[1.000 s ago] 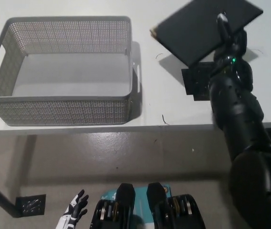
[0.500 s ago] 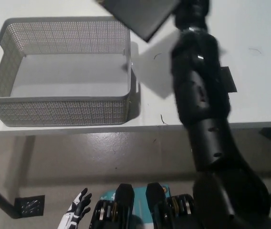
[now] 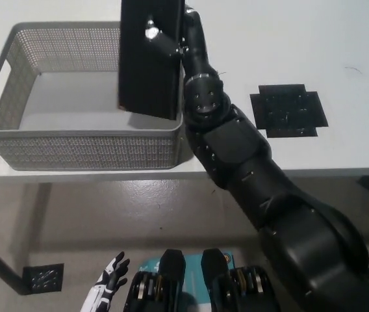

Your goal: A notebook is kept standing on the table on the right hand side and a container is kept on the left hand side and the robot uses its right hand to grab the notebook and places it in the container

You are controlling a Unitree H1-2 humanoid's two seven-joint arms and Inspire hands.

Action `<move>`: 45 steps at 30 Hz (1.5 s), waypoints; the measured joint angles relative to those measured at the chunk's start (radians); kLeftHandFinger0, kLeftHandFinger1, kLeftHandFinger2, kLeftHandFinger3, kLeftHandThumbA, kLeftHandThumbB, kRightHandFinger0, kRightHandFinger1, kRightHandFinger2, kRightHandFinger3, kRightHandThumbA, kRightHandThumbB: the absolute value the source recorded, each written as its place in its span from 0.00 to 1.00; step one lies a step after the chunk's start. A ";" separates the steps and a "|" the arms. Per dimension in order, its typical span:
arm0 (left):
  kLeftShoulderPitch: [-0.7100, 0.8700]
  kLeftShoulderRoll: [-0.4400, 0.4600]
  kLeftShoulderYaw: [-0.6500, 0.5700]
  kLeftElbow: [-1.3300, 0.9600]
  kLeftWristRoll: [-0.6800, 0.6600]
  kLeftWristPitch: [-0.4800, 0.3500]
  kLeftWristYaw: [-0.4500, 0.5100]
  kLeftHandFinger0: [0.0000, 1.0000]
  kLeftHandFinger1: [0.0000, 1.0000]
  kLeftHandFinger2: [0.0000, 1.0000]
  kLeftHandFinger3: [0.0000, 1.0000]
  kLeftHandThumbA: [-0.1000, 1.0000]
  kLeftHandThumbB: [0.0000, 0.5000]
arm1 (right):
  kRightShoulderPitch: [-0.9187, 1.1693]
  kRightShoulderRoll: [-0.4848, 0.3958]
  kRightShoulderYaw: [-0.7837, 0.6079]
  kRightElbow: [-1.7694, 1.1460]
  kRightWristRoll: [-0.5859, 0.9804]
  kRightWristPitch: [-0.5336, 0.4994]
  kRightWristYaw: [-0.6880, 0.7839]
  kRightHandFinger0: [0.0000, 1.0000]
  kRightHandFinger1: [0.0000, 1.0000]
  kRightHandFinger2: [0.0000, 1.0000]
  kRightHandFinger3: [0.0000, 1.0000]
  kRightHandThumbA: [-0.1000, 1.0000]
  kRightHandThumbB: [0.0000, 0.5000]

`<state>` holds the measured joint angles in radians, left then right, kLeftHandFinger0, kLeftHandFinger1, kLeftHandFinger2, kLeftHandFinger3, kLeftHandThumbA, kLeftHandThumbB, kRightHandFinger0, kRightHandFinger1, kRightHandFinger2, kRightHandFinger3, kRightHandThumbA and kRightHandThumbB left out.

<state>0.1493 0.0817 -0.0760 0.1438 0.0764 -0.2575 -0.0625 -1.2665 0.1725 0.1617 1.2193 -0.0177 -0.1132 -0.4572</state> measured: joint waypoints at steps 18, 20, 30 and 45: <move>-0.008 0.007 -0.041 0.018 0.021 -0.002 -0.006 1.00 1.00 1.00 1.00 1.00 0.66 | -0.108 -0.088 0.146 0.037 -0.170 -0.137 -0.100 1.00 1.00 1.00 1.00 1.00 0.89; -0.008 0.007 -0.042 0.017 0.021 -0.002 -0.007 1.00 1.00 1.00 1.00 1.00 0.65 | -0.104 -0.095 0.143 -0.005 -0.173 -0.141 -0.086 1.00 1.00 1.00 1.00 1.00 0.85; -0.019 0.007 -0.037 0.027 0.021 0.000 -0.008 1.00 1.00 1.00 1.00 1.00 0.52 | 0.016 -0.151 0.108 -0.400 -0.167 -0.124 -0.010 1.00 1.00 1.00 1.00 1.00 0.73; -0.079 0.007 -0.035 0.043 0.022 0.002 -0.008 1.00 1.00 1.00 1.00 1.00 0.47 | 0.534 -0.273 0.071 -0.931 -0.147 -0.046 0.044 1.00 1.00 1.00 1.00 0.91 0.46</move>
<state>0.0703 0.0890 -0.1108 0.1872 0.0979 -0.2555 -0.0706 -0.7324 -0.1003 0.2324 0.2887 -0.1645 -0.1588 -0.4133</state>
